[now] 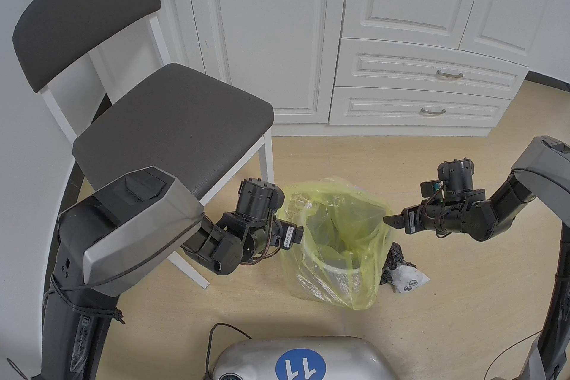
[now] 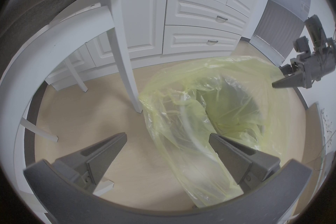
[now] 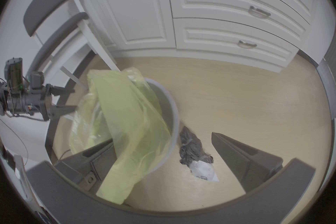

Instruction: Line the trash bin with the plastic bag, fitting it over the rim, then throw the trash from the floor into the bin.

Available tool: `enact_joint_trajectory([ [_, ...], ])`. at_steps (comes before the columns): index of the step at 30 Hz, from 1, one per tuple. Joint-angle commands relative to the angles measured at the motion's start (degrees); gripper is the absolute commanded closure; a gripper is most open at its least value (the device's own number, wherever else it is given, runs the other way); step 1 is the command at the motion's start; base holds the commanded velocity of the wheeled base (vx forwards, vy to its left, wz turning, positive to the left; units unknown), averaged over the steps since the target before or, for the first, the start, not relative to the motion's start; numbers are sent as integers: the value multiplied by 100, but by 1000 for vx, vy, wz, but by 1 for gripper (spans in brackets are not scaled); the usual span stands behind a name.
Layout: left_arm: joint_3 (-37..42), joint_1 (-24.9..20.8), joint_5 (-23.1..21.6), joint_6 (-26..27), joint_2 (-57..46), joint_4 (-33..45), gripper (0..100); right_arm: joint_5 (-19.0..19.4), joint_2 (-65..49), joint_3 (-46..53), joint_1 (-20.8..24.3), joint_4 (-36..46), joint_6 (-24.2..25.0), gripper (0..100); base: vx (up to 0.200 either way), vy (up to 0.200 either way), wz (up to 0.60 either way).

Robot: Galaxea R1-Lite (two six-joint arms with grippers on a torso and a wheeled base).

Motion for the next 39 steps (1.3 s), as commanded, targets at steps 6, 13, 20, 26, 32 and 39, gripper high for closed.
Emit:
enact_joint_trajectory([
  [6,-30,22,-3,-55,101,-1,0,1794,-761,81,-722,92,946,0,0,0,0],
  [13,-135,145,-3,-116,127,-1,0,2770,-690,-130,-1311,707,902,0,0,0,0],
  [20,-74,5,137,-186,74,-36,0,221,-515,266,209,610,568,0,0,0,0],
  [26,75,-57,498,-283,66,-607,0,-1045,-224,547,1141,-146,621,0,0,0,0],
  [32,155,-13,568,-283,-66,-721,0,-2029,663,371,1369,-1095,577,0,0,0,0],
  [39,119,5,568,-274,-57,-730,0,-2082,751,336,605,-1095,-179,0,0,0,0],
])
